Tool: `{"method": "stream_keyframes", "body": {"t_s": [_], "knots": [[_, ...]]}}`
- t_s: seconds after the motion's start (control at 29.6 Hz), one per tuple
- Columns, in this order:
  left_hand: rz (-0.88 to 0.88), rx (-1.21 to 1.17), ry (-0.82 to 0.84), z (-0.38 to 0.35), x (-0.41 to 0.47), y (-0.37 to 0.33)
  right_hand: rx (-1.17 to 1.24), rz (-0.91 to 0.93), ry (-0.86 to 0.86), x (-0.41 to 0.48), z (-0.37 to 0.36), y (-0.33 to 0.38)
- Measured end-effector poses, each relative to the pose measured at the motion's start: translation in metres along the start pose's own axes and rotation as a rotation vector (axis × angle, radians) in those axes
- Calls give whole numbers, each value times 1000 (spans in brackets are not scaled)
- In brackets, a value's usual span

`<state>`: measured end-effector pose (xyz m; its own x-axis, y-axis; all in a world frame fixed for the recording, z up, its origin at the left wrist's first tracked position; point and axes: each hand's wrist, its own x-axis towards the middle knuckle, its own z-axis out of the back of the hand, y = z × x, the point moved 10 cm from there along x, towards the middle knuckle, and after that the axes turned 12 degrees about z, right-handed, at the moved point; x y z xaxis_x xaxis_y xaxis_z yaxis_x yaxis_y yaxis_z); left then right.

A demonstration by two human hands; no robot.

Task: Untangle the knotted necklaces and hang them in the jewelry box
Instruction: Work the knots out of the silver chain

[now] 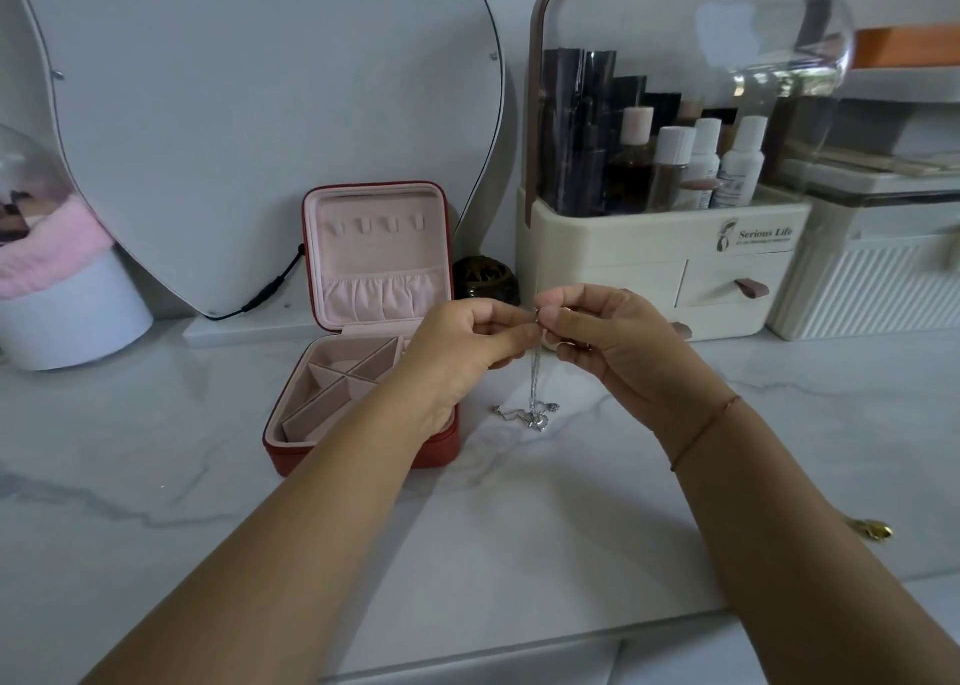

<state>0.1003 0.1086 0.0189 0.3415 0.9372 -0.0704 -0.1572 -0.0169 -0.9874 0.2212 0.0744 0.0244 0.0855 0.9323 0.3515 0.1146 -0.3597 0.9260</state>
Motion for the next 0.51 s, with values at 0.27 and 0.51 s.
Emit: {"method": "stream_keyframes", "body": {"t_s": [0.27,0.51], "knots": [[70,-31,2,-4,3,7,10,-24,34,-1,-6,-2],[-6,66,-11,-1,5,3,2,-63,34,-4,-5,-6]]}}
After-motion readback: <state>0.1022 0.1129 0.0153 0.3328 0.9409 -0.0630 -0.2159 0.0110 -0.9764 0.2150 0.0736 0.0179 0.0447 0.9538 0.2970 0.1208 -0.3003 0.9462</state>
